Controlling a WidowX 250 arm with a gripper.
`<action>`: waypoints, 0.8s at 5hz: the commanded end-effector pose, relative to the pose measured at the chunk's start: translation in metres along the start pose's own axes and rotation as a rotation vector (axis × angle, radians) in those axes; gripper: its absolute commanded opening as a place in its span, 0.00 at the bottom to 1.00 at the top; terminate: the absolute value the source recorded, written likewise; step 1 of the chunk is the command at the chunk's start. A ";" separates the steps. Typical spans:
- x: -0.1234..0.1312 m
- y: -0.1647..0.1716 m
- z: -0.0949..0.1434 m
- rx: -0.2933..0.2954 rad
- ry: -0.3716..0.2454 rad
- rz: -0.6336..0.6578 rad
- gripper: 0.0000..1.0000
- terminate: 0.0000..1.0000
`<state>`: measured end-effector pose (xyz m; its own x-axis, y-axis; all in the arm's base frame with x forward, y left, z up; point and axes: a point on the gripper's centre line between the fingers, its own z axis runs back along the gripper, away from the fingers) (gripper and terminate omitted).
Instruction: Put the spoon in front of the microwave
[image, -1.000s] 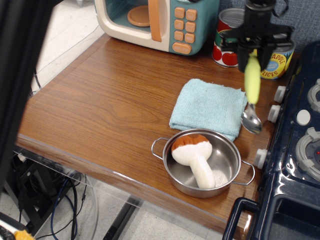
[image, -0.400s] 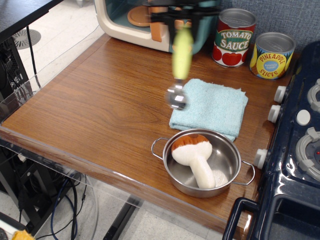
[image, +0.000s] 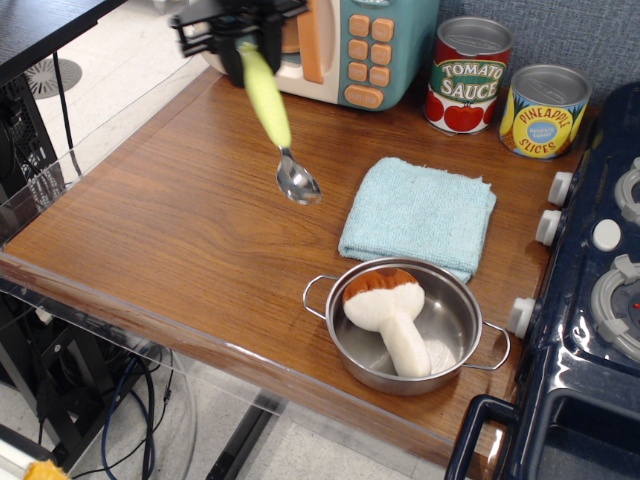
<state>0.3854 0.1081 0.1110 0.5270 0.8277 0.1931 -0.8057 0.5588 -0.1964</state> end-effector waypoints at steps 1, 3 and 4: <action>0.038 0.025 -0.003 -0.031 -0.082 0.387 0.00 0.00; 0.064 0.028 -0.032 0.061 -0.090 0.531 0.00 0.00; 0.067 0.023 -0.047 0.090 -0.078 0.548 0.00 0.00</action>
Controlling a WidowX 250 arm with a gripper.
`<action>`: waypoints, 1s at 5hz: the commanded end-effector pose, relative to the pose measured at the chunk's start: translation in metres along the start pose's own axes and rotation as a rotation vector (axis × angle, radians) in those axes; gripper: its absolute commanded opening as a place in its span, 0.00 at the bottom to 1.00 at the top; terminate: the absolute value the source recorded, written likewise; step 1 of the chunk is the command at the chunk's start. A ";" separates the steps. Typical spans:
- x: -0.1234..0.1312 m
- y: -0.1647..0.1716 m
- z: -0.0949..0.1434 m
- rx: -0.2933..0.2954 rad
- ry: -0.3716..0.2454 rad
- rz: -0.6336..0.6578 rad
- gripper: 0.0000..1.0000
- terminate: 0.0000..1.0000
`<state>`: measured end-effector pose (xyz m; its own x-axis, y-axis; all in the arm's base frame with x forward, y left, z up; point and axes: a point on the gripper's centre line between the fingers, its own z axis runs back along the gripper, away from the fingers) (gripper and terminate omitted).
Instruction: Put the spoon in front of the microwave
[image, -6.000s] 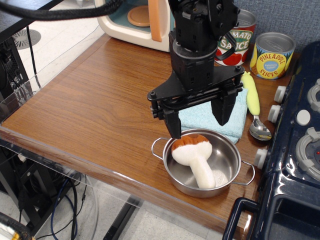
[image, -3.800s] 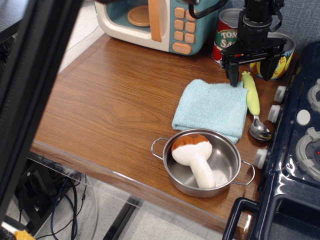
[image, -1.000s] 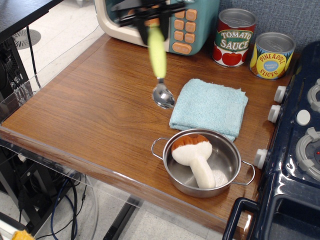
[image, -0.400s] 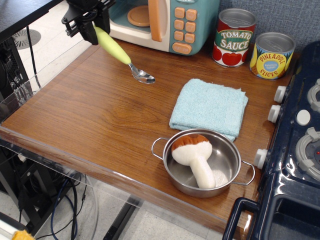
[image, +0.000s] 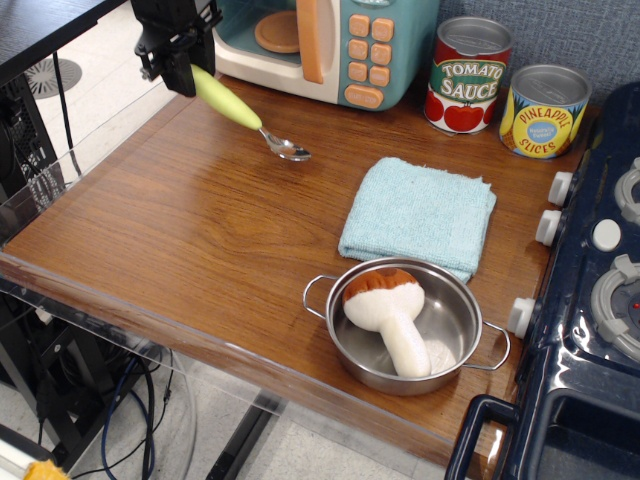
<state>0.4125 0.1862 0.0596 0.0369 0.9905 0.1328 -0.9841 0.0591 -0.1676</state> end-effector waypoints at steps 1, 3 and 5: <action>-0.001 -0.004 0.003 -0.004 -0.037 0.044 0.00 0.00; -0.005 -0.001 -0.005 0.047 -0.060 0.107 1.00 0.00; -0.009 -0.006 0.000 0.065 -0.065 0.093 1.00 0.00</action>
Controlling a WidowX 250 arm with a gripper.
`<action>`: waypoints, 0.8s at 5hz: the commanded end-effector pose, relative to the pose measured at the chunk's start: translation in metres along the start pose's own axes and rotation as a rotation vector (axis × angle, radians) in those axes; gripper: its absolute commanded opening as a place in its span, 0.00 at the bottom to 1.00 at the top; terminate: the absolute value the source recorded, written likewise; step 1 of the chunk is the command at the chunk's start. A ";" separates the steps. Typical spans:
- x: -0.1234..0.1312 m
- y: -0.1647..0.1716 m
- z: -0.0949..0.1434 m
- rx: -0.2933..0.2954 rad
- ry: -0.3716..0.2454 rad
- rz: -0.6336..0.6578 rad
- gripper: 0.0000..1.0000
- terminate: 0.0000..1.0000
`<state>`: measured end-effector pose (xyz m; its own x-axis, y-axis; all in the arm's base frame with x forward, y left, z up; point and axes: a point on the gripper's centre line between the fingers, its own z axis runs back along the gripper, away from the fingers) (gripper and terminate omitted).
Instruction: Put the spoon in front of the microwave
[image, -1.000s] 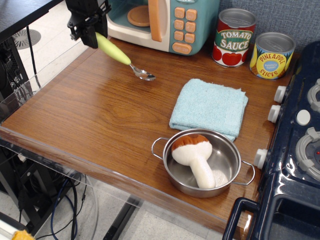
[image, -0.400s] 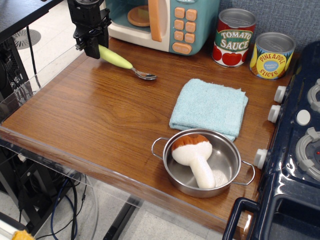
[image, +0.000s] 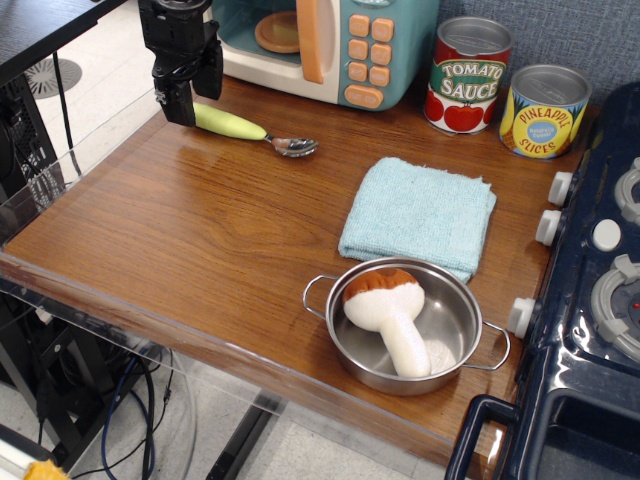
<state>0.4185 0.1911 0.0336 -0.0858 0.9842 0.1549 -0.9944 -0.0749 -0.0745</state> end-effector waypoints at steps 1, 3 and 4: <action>-0.011 -0.002 0.037 -0.030 -0.018 -0.047 1.00 0.00; -0.013 -0.004 0.083 -0.001 -0.013 -0.110 1.00 0.00; -0.019 0.010 0.088 0.026 0.000 -0.196 1.00 0.00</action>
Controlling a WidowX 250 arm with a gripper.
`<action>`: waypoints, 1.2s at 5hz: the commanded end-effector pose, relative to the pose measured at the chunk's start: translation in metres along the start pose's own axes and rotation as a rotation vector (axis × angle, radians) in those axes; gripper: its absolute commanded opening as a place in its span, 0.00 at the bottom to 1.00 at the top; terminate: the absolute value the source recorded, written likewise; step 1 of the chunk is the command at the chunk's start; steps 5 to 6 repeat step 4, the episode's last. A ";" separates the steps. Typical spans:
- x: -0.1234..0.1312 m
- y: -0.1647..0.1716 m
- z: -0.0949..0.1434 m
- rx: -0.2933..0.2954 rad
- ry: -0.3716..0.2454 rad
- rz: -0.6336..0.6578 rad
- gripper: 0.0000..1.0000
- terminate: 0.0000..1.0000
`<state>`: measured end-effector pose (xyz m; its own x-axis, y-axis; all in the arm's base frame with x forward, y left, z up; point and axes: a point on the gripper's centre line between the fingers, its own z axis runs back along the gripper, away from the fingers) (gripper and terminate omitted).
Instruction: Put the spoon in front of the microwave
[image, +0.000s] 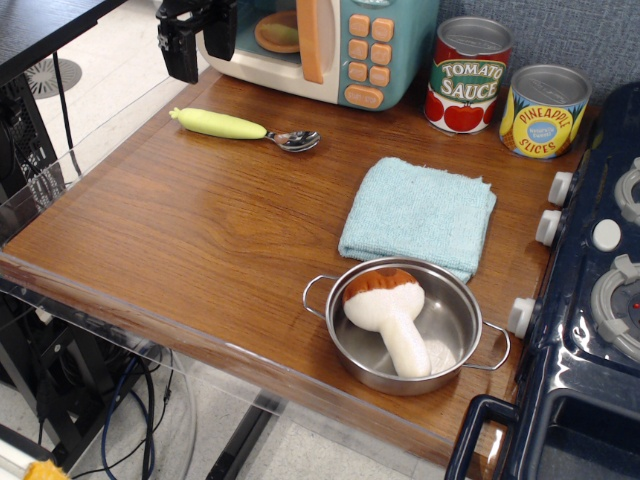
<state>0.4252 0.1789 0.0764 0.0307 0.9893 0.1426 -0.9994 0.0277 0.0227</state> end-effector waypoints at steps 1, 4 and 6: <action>-0.016 0.020 0.043 -0.053 -0.022 -0.079 1.00 0.00; -0.016 0.020 0.043 -0.053 -0.022 -0.079 1.00 1.00; -0.016 0.020 0.043 -0.053 -0.022 -0.079 1.00 1.00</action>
